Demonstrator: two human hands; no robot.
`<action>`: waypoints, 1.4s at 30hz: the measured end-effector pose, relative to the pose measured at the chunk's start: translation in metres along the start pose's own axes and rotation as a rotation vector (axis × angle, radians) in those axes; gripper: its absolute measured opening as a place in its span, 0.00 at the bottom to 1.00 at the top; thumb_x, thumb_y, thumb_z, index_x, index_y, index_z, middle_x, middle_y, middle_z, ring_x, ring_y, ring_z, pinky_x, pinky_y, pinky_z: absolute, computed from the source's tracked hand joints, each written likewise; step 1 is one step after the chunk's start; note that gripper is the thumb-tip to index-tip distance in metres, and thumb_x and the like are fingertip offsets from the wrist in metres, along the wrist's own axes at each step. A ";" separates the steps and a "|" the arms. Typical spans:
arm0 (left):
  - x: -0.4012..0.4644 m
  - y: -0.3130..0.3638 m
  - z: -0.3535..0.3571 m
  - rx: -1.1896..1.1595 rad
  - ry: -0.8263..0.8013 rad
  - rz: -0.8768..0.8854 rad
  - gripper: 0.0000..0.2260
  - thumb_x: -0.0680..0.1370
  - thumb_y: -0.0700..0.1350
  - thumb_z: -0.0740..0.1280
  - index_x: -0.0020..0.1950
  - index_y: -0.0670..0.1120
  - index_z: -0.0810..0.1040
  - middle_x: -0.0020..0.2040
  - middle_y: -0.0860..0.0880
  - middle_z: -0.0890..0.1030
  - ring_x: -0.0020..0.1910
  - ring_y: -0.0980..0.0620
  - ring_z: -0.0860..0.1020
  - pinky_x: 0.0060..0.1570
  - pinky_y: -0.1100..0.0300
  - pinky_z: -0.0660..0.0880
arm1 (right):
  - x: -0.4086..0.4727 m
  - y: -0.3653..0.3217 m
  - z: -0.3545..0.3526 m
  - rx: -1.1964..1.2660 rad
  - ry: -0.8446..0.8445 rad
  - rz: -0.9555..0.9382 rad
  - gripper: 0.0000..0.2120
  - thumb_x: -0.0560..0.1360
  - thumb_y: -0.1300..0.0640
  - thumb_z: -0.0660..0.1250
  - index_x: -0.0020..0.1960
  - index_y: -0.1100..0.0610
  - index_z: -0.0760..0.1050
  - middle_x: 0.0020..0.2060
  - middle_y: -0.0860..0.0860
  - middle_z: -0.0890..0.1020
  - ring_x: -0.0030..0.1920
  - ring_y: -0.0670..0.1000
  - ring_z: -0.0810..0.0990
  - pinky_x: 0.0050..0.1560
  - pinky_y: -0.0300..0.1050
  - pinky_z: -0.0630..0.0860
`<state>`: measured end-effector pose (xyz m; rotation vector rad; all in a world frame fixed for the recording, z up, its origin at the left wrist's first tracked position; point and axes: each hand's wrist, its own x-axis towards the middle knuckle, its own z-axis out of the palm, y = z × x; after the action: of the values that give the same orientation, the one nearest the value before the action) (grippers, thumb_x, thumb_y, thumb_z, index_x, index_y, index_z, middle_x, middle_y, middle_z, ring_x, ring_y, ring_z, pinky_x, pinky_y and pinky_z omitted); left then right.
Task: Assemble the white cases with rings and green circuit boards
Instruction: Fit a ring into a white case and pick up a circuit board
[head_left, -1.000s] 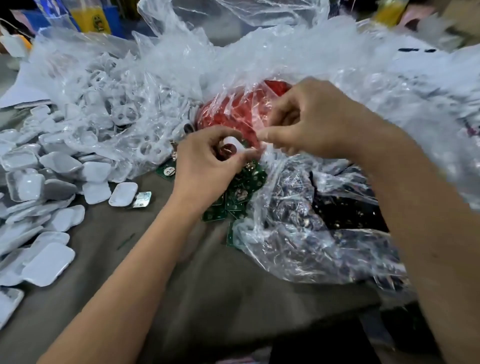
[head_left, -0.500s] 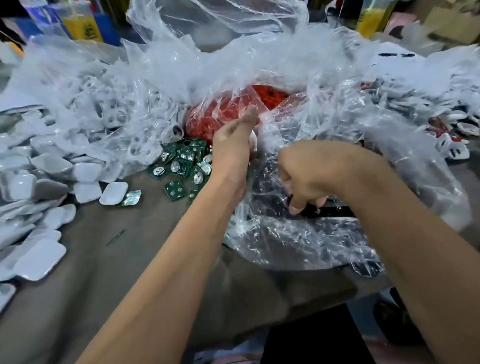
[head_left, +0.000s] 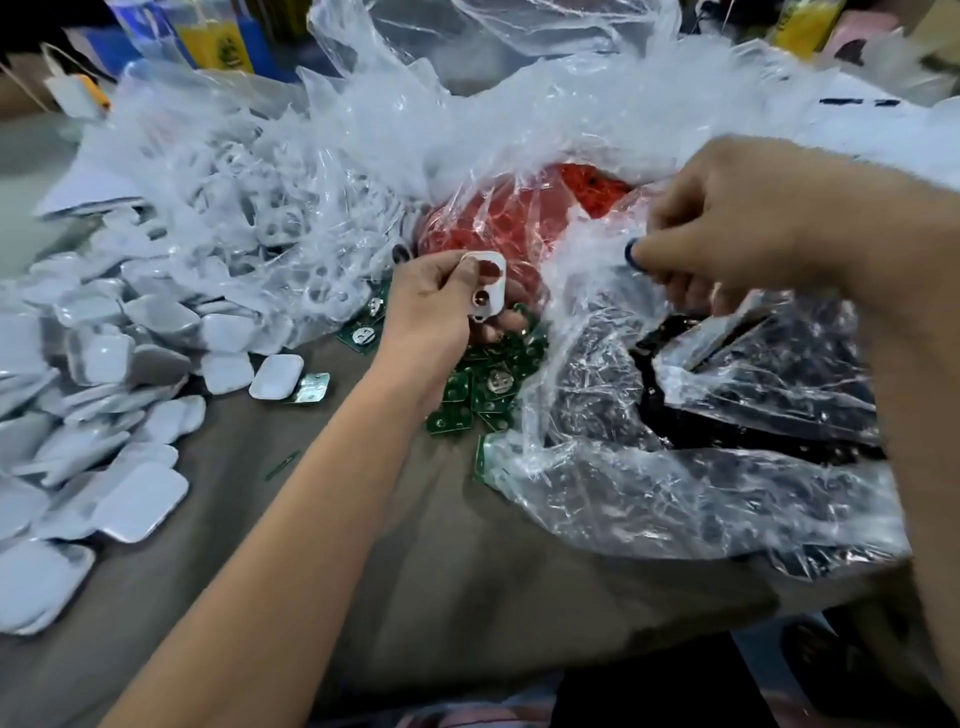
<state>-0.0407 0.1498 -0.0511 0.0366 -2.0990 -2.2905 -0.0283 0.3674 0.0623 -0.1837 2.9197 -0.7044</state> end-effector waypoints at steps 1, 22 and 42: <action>0.001 -0.002 -0.006 0.028 0.014 0.007 0.12 0.86 0.40 0.59 0.52 0.41 0.81 0.41 0.44 0.87 0.30 0.49 0.83 0.24 0.64 0.72 | 0.000 -0.007 0.005 0.054 0.061 -0.059 0.14 0.78 0.56 0.72 0.34 0.59 0.82 0.29 0.52 0.85 0.27 0.50 0.85 0.23 0.37 0.75; 0.005 -0.010 -0.061 -0.117 0.266 0.056 0.20 0.86 0.47 0.60 0.42 0.60 0.86 0.41 0.54 0.86 0.32 0.57 0.82 0.35 0.61 0.77 | 0.064 -0.048 0.157 0.928 0.194 -0.353 0.09 0.73 0.66 0.78 0.51 0.65 0.82 0.37 0.55 0.87 0.34 0.53 0.86 0.35 0.42 0.83; 0.008 -0.012 -0.076 -0.281 0.096 0.046 0.20 0.68 0.31 0.78 0.57 0.46 0.84 0.56 0.43 0.86 0.50 0.47 0.85 0.41 0.51 0.82 | 0.064 -0.051 0.157 1.214 0.198 -0.233 0.17 0.77 0.73 0.70 0.62 0.59 0.82 0.44 0.56 0.89 0.44 0.54 0.89 0.44 0.41 0.85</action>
<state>-0.0454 0.0745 -0.0698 0.0879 -1.6998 -2.4769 -0.0627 0.2435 -0.0591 -0.3064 2.0829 -2.4045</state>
